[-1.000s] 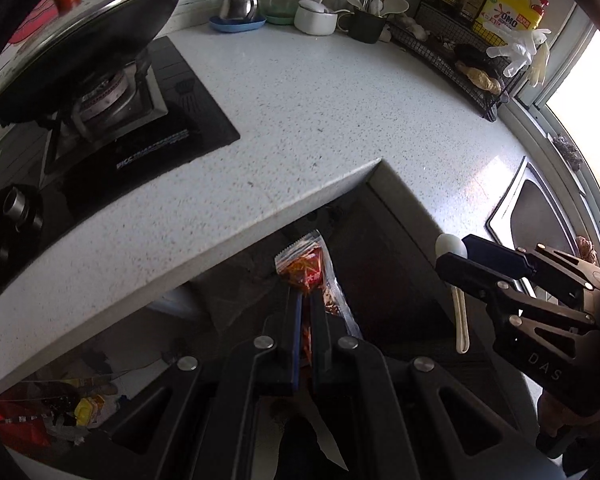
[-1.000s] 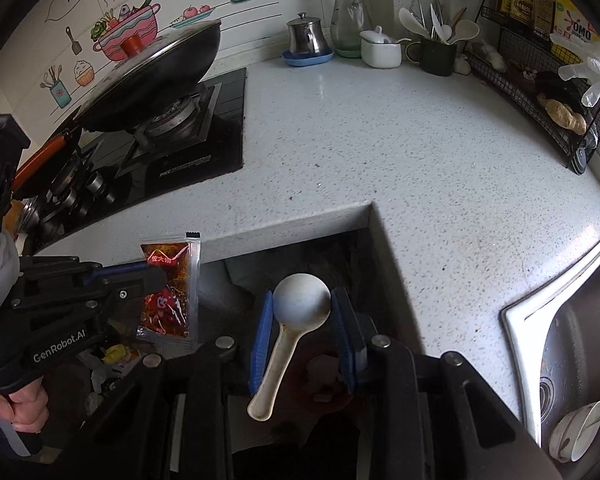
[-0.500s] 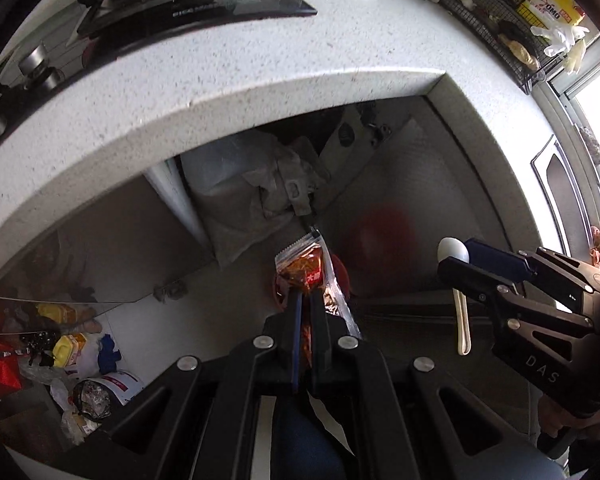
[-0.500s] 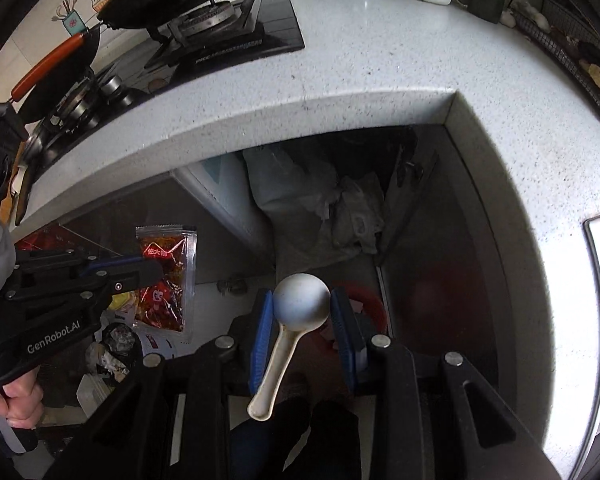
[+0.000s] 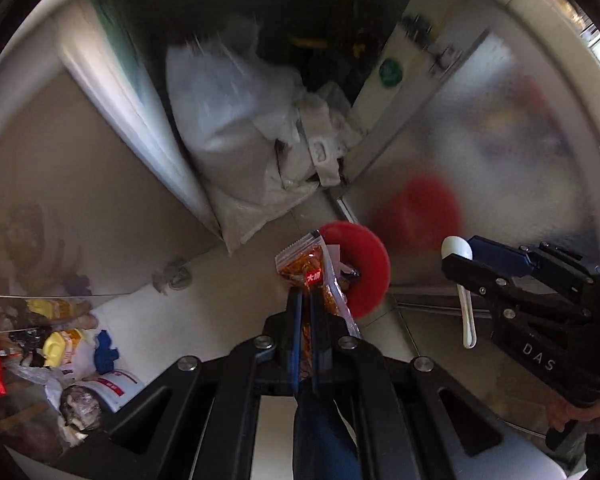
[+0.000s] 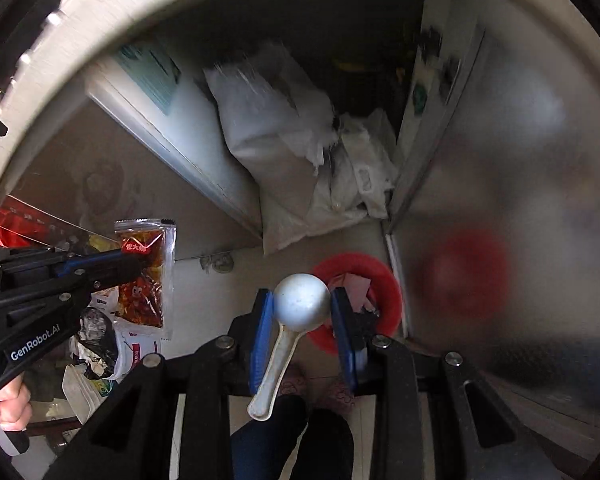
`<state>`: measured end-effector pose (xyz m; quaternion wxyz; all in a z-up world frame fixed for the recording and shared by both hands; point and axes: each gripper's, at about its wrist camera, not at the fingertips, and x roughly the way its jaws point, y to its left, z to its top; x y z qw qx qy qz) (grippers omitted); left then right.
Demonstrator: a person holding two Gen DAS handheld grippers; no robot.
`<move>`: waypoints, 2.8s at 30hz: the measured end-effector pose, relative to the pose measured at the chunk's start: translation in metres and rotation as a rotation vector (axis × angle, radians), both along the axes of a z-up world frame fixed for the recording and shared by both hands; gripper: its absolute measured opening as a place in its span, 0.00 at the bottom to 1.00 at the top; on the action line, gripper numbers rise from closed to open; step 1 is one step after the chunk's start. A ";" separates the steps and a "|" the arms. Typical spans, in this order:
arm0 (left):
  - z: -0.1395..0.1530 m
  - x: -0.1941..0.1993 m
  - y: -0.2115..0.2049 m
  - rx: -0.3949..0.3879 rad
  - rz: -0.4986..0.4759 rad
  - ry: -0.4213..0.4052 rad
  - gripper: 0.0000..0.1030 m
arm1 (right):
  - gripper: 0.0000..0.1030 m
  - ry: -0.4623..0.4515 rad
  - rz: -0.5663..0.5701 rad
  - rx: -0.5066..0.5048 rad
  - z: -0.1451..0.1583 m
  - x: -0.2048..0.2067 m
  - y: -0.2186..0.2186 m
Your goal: Collect trash
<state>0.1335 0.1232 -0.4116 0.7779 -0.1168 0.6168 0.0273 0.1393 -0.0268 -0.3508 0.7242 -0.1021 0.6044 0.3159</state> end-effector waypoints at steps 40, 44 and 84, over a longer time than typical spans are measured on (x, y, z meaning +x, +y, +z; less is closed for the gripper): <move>-0.196 0.024 -0.035 0.071 -0.173 0.087 0.03 | 0.98 0.101 -0.029 -0.078 -0.217 0.009 -0.021; -0.196 0.027 -0.043 0.036 -0.205 0.090 0.03 | 1.00 0.099 -0.071 -0.089 -0.211 0.006 -0.033; -0.167 0.027 -0.065 -0.001 -0.284 0.086 0.43 | 0.99 0.139 -0.126 -0.076 -0.192 0.016 -0.062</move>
